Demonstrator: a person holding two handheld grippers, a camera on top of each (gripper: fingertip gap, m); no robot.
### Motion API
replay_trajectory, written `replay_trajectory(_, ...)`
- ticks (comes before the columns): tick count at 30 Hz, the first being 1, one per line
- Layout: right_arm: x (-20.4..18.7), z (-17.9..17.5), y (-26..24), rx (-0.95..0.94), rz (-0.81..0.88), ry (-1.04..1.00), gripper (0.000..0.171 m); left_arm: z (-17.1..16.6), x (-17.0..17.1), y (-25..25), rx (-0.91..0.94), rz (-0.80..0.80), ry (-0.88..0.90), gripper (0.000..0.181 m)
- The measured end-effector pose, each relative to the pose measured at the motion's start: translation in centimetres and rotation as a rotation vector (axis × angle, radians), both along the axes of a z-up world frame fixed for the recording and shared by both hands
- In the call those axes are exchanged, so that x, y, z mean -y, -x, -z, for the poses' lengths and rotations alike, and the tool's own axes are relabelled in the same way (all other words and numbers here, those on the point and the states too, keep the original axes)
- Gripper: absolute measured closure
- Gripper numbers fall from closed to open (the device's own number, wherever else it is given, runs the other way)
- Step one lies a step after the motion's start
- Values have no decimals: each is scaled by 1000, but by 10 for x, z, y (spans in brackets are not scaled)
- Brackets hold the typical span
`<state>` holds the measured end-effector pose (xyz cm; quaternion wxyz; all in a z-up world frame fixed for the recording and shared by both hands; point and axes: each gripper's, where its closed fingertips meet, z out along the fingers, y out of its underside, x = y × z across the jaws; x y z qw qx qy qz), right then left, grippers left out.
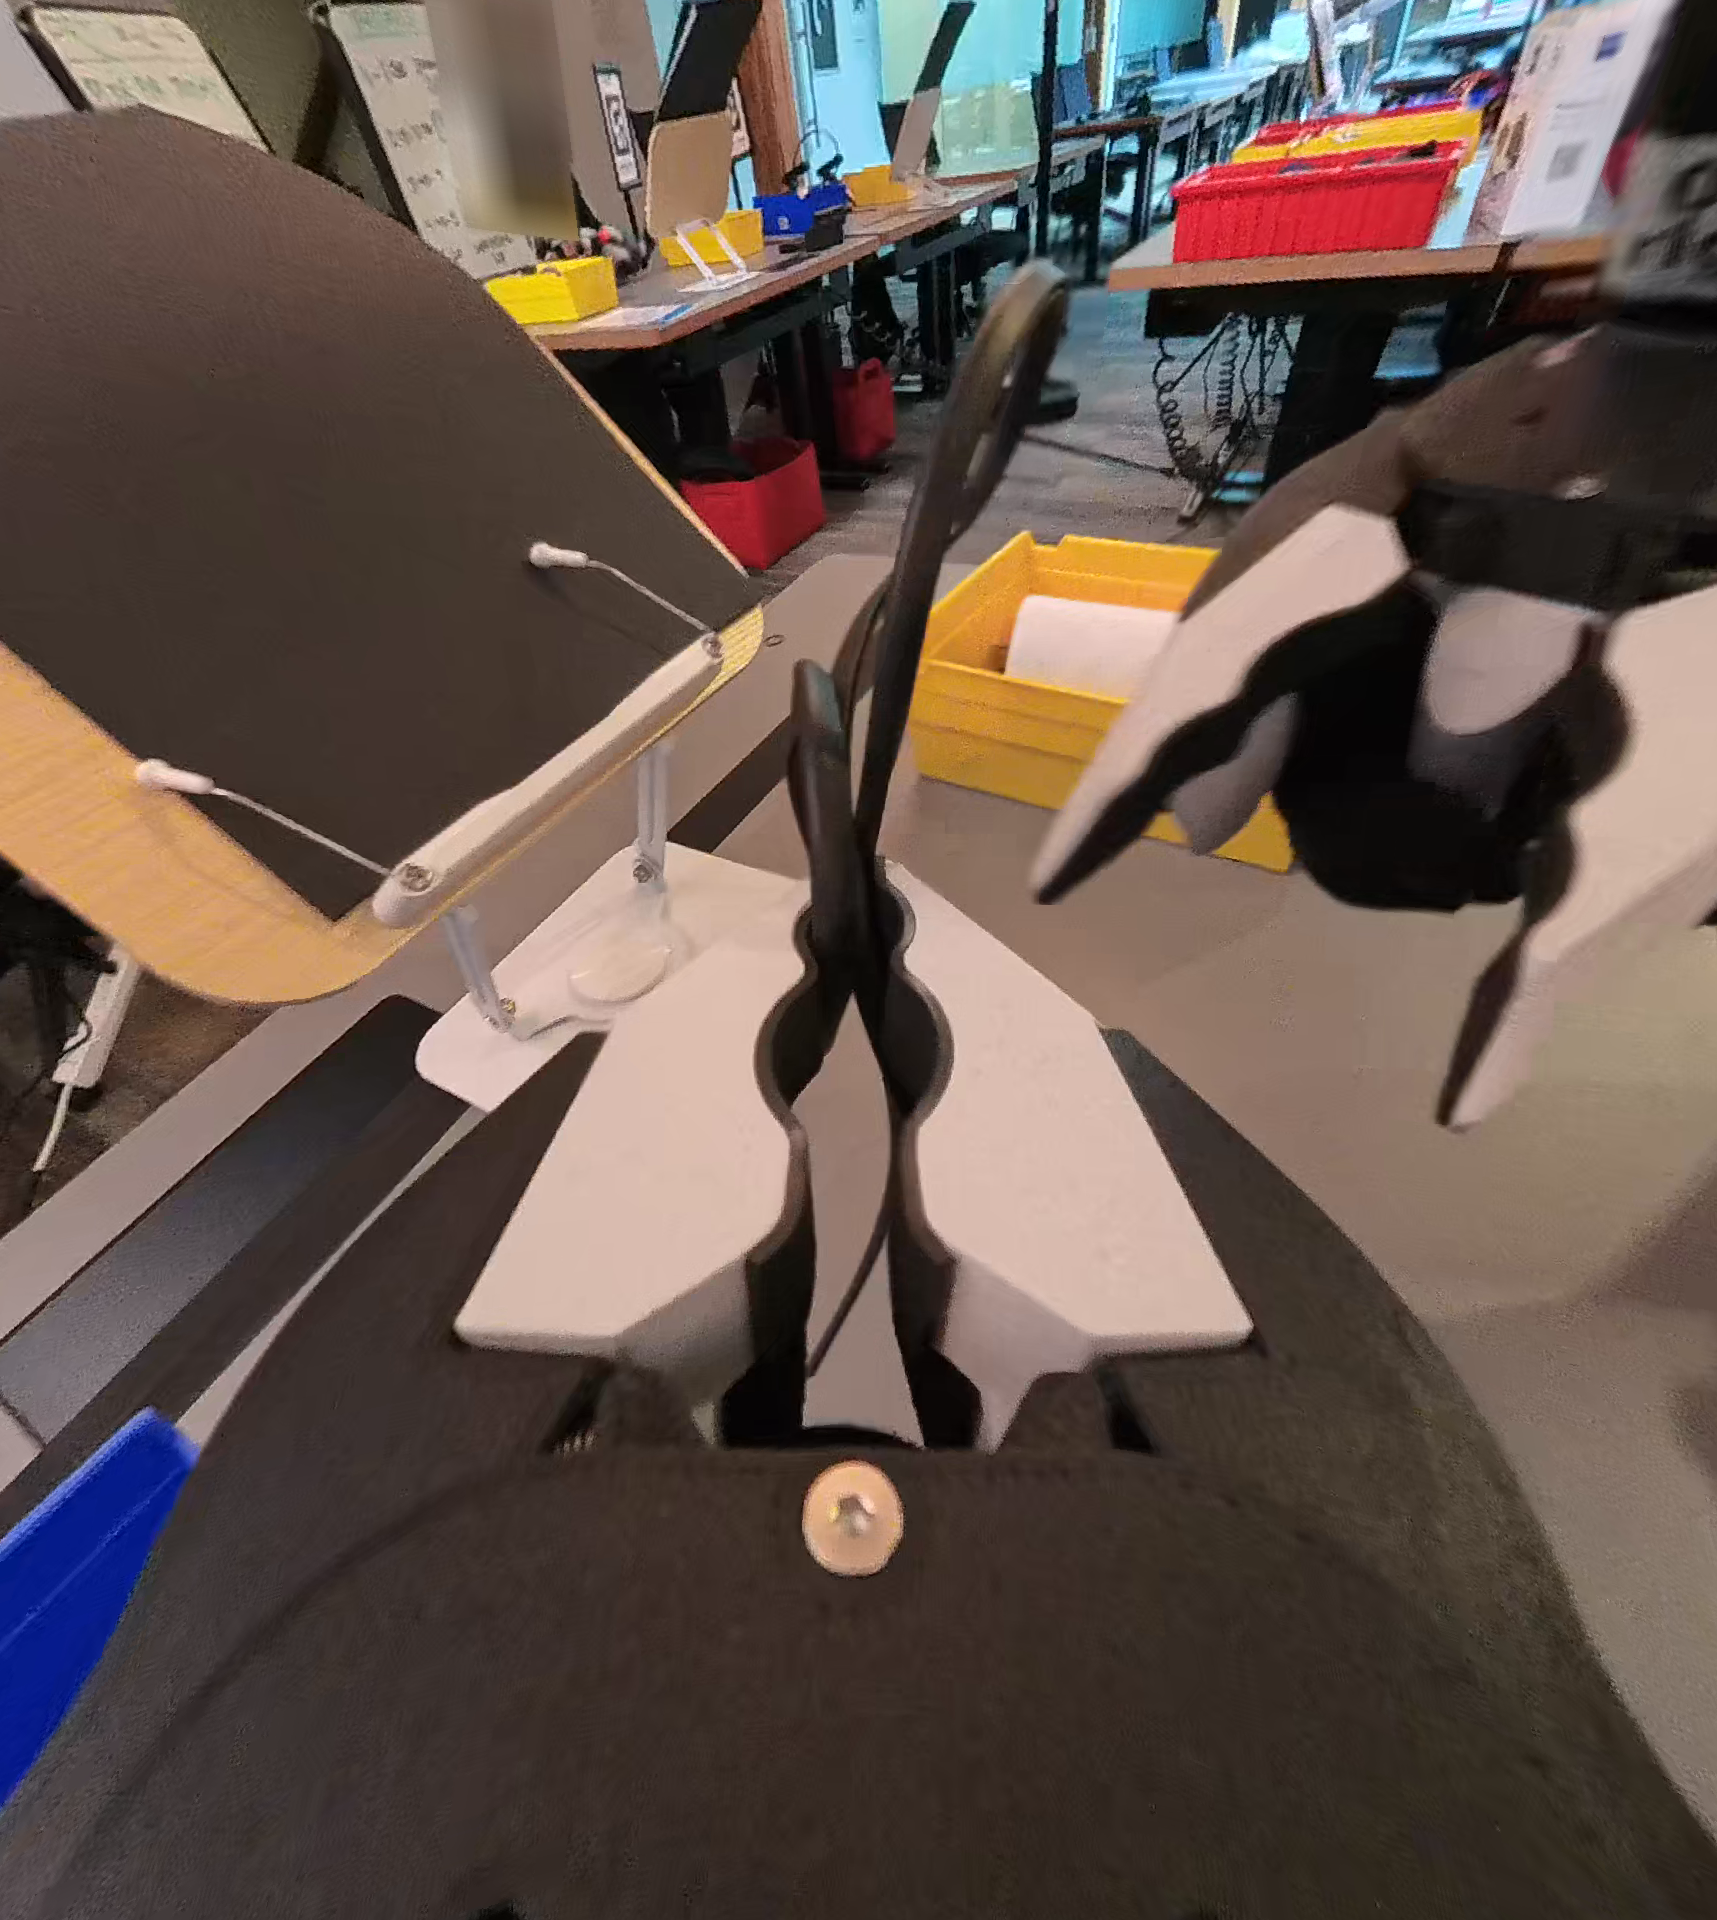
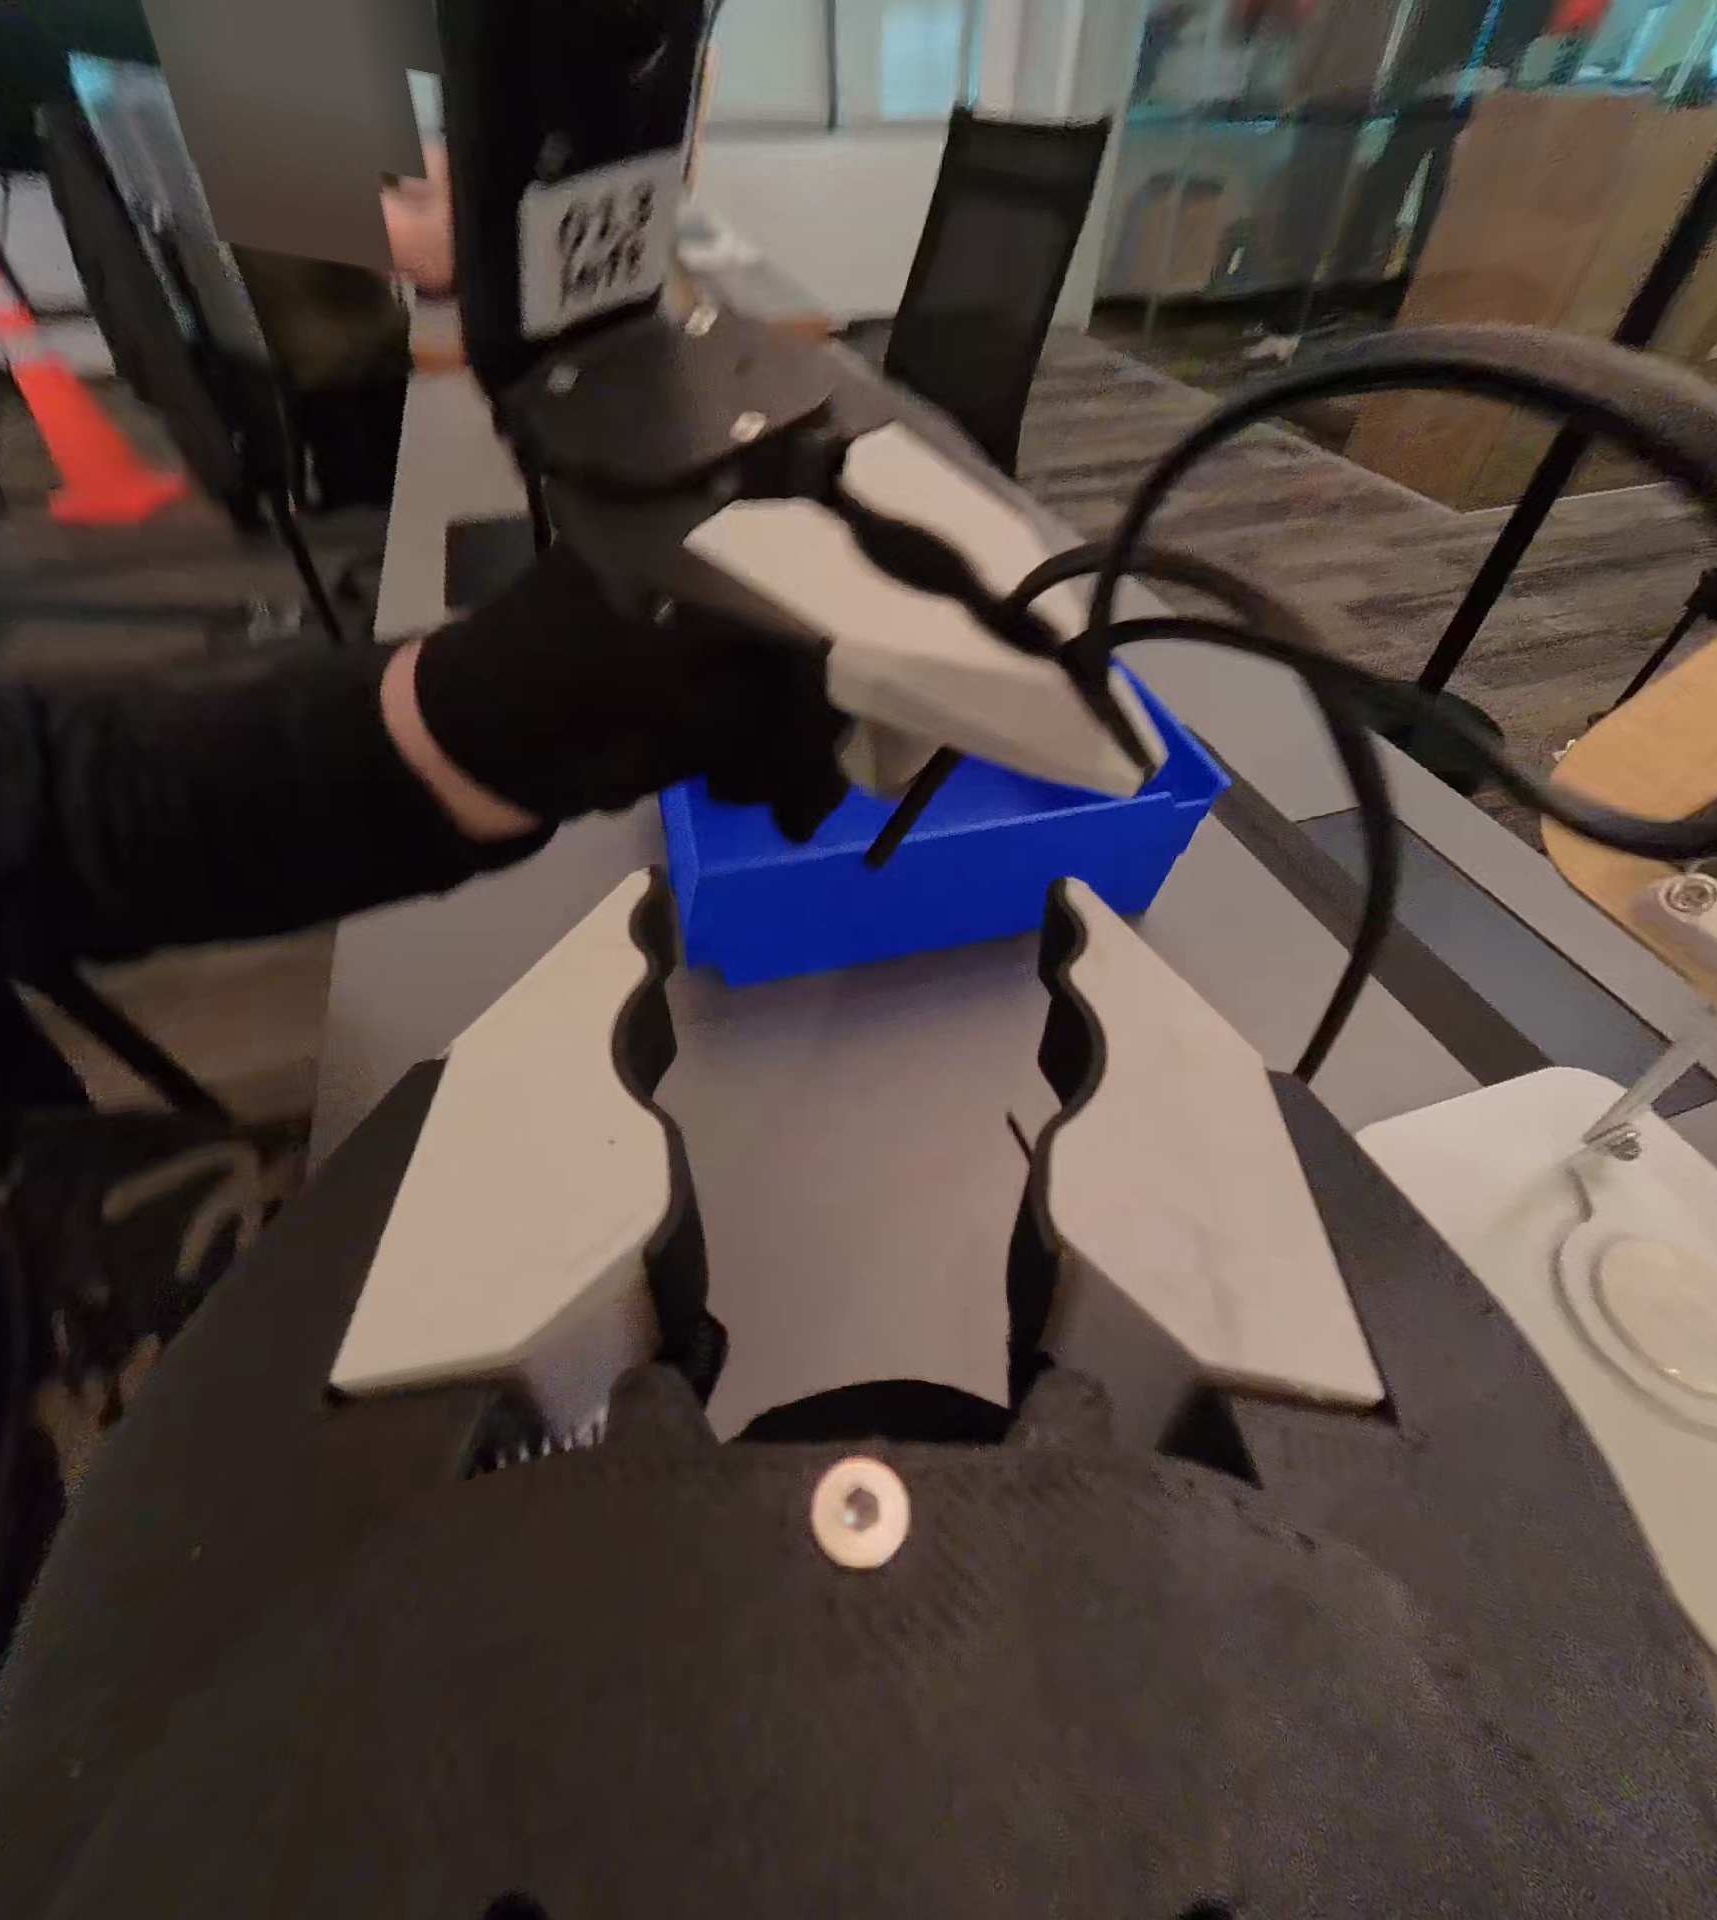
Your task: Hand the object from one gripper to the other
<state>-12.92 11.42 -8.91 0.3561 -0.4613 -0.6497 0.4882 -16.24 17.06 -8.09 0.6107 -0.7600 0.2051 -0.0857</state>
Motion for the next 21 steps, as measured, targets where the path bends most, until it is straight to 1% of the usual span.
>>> replay_trajectory(1, 4, 2, -4, 16, -21, -61, 108, 2, 1, 3, -17, 2, 26, 180)
replay_trajectory(2, 9, 2, -7, 12, -45, -147, 119, 6, 3, 4, -39, 12, 60, 180)
replay_trajectory(4, 13, -15, -11, -86, -26, -358, 124, 11, 7, 5, -83, 19, 118, 180)
replay_trajectory(5, 11, -26, -11, -138, 21, -460, 122, 12, 10, 4, -88, 32, 144, 180)
replay_trajectory(7, -5, -43, -10, -197, 183, -717, 110, 17, 18, -3, -82, 79, 216, 180)
replay_trajectory(9, -14, -45, -8, -196, 282, -993, 102, 23, 25, -9, -86, 113, 278, 180)
replay_trajectory(10, -16, -42, -5, -182, 304, -1058, 97, 23, 28, -12, -80, 128, 294, 180)
replay_trajectory(11, -19, -36, -1, -157, 317, -1081, 93, 23, 30, -15, -78, 135, 301, 180)
replay_trajectory(13, -31, -25, 5, -114, 362, -1127, 97, 25, 36, -23, -99, 169, 329, 180)
replay_trajectory(14, -37, -19, 7, -86, 380, -1150, 104, 27, 38, -25, -119, 174, 340, 180)
replay_trajectory(15, -42, -16, 8, -76, 404, -1173, 114, 29, 41, -27, -137, 178, 355, 180)
replay_trajectory(17, -41, -9, 10, -74, 381, -1175, 135, 31, 44, -32, -155, 189, 373, 180)
replay_trajectory(18, -41, -8, 10, -72, 379, -1167, 142, 31, 45, -35, -154, 197, 378, 180)
replay_trajectory(20, -42, -7, 11, -79, 383, -1157, 149, 30, 47, -39, -147, 214, 383, 180)
replay_trajectory(21, -43, -5, 11, -73, 379, -1152, 156, 31, 47, -40, -142, 219, 386, 180)
